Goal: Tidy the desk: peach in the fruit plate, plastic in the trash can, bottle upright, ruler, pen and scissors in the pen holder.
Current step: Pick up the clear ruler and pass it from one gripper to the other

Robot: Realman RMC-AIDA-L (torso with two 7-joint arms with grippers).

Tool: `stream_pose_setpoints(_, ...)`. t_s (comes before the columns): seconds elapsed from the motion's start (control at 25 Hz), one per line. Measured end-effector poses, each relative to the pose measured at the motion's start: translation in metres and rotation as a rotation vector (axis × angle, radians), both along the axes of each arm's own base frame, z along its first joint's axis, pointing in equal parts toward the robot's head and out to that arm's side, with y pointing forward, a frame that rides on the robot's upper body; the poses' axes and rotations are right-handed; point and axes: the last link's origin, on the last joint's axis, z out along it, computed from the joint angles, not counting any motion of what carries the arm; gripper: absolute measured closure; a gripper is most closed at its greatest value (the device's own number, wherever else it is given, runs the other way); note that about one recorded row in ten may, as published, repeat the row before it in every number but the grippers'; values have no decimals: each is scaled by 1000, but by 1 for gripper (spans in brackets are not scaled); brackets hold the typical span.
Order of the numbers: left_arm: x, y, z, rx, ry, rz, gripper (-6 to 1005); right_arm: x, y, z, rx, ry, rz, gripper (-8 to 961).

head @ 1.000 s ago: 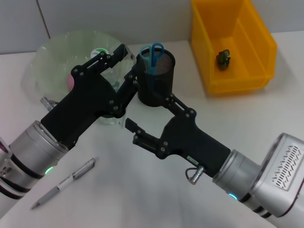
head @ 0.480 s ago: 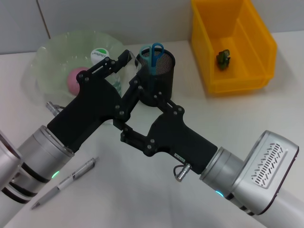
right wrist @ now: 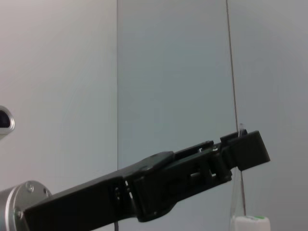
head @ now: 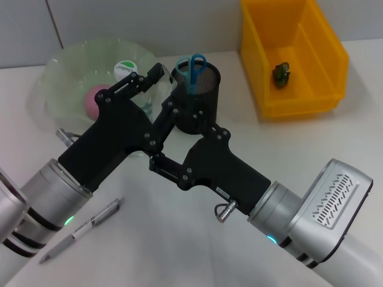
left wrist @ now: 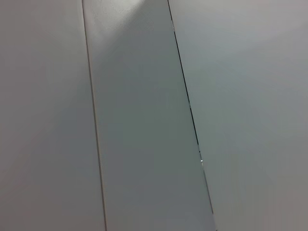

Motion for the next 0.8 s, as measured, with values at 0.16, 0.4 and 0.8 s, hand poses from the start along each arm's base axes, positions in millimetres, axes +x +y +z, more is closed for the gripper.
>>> stream_pose_setpoints(0.16,0,2,0,-3,2,4,609,2,-1,-1,-7,-1,-10,145)
stream_pose_setpoints(0.4,0,-1,0,-4,-5,3,608,2,1,-1,-6,-2,-17,146)
stream_pose_setpoints(0.8,-7,-5,0,-3,-8,29,608,-2,0,-2,-11,10,-13,148)
